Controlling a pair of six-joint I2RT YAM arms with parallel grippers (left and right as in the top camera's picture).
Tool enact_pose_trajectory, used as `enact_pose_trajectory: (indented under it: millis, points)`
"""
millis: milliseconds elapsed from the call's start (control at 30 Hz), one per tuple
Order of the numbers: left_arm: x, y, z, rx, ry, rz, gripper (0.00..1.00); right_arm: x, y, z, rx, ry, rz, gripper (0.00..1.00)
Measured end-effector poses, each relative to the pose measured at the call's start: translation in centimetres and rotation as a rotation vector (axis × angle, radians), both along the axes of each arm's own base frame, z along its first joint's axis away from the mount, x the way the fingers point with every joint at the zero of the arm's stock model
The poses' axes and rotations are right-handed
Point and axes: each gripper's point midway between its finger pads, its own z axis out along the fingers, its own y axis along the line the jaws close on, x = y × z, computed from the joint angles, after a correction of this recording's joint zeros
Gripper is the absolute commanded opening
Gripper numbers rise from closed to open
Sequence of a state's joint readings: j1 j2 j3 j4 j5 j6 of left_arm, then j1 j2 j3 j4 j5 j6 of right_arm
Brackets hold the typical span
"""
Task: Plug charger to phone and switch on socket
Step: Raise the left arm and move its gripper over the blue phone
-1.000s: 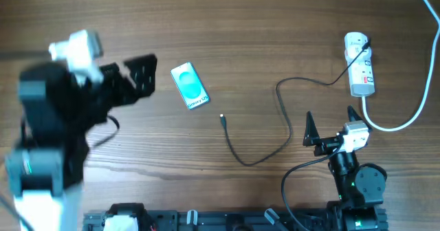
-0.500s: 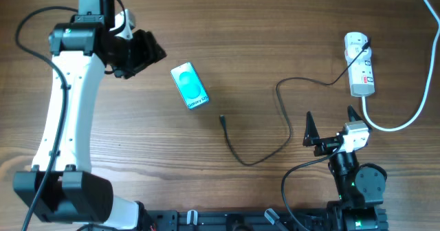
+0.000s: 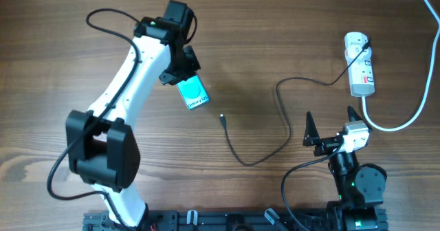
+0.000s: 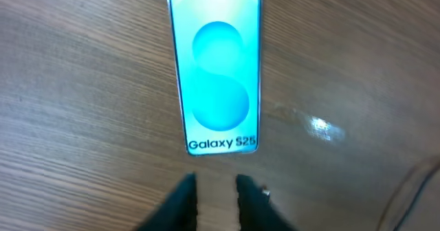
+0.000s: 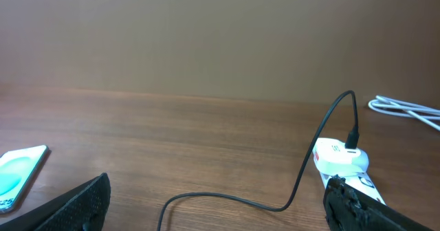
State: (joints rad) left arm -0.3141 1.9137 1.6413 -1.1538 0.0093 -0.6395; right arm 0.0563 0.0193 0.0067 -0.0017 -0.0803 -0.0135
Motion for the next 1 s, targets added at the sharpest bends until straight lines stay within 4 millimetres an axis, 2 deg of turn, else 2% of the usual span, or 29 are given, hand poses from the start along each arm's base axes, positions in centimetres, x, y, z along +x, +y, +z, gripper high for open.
enact_pose_trajectory:
  millis: [100,333,467,567,700,1000]
  points:
    - [0.5,0.0,-1.5,0.028,0.014,0.03,0.8,0.0,0.0,0.0,0.0,0.0,0.0,1.0]
    - [1.0,0.1,-4.8,0.057,0.063,0.041,0.9,0.0,0.0,0.0,0.0,0.0,0.0,1.0]
    - [1.3,0.0,-5.6,0.057,0.066,0.043,1.0,0.0,0.0,0.0,0.0,0.0,0.0,1.0]
    - [2.3,-0.4,-6.3,0.048,0.038,0.045,1.0,0.0,0.0,0.0,0.0,0.0,0.0,1.0]
    - [2.4,-0.4,-7.8,0.056,0.063,0.044,1.0,0.0,0.0,0.0,0.0,0.0,0.0,1.0]
    - [2.9,-1.3,-8.0,0.048,0.037,0.028,0.98,0.0,0.0,0.0,0.0,0.0,0.0,1.0]
